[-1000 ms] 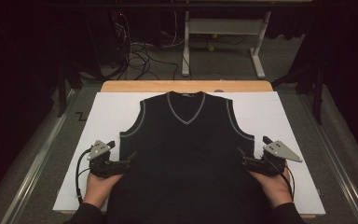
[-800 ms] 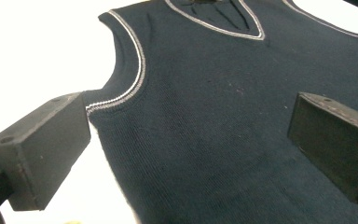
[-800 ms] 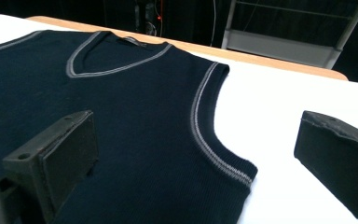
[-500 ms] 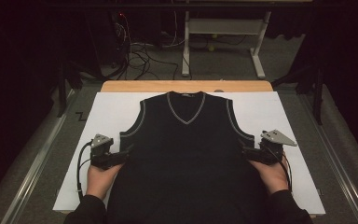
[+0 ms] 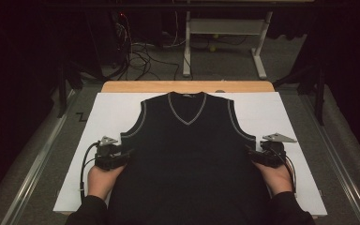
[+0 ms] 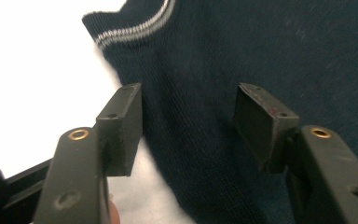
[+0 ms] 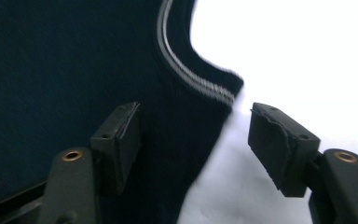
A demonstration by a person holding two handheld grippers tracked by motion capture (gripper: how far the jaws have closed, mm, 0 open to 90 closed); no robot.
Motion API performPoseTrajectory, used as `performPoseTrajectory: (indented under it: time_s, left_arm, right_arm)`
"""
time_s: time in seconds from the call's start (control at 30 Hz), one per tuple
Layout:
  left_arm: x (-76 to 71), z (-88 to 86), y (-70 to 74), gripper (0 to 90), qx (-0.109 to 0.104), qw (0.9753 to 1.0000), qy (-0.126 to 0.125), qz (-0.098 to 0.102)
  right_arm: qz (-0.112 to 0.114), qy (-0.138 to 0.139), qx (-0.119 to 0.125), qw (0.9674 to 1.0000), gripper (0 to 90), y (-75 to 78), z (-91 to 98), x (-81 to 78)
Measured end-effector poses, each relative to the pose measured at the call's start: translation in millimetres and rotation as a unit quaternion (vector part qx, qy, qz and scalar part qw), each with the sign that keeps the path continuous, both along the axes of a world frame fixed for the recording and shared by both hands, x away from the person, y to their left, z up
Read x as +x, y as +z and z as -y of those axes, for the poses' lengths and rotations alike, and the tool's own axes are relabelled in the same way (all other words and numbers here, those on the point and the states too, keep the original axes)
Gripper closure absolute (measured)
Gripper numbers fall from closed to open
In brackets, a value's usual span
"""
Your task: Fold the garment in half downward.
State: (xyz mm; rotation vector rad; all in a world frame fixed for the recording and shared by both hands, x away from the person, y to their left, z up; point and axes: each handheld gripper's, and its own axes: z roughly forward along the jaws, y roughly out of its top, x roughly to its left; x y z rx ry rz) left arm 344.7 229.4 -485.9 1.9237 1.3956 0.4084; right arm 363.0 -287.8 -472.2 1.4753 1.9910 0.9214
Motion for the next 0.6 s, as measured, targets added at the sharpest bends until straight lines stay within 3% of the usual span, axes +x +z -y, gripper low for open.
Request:
performPoseTrajectory:
  time_s: [0.07,0.17,0.27,0.3,0.33,0.37,0.4,0.6]
  left_arm:
    - [-1.0,2.2,-0.1,45.1,0.012,0.9999,0.002,0.001]
    - [-3.5,3.0,-0.2,49.4,0.020,0.9998,-0.005,0.004]
    - [-5.9,1.6,-0.4,64.9,0.015,0.9997,-0.021,0.005]
    - [-6.4,1.3,-0.4,64.9,0.013,0.9996,-0.025,0.004]
    - [-7.4,1.1,-0.6,70.7,0.010,0.9995,-0.031,0.004]
    - [-7.4,1.1,-0.6,72.6,0.010,0.9995,-0.031,0.004]
    - [-8.2,0.3,-0.5,73.8,0.007,0.9993,-0.037,0.002]
    - [-11.0,-2.3,-0.3,78.3,-0.002,0.9990,-0.044,0.002]
  right_arm:
    - [-0.014,0.005,-0.009,0.9999,42.2,-2.3,-2.0,-1.3]
    - [-0.015,0.006,-0.011,0.9998,48.3,-2.1,-3.5,-2.6]
    - [-0.016,0.018,-0.009,0.9997,65.2,-1.2,-5.7,-5.0]
    - [-0.016,0.018,-0.009,0.9997,65.2,-1.2,-5.7,-5.0]
    - [-0.017,0.025,-0.007,0.9995,74.4,-1.1,-6.8,-6.7]
    - [-0.017,0.025,-0.007,0.9995,74.4,-1.1,-6.8,-6.7]
    - [-0.017,0.033,-0.006,0.9993,82.5,-1.2,-7.8,-8.1]
    - [-0.003,0.042,-0.004,0.9991,85.5,-1.6,-6.9,-12.2]
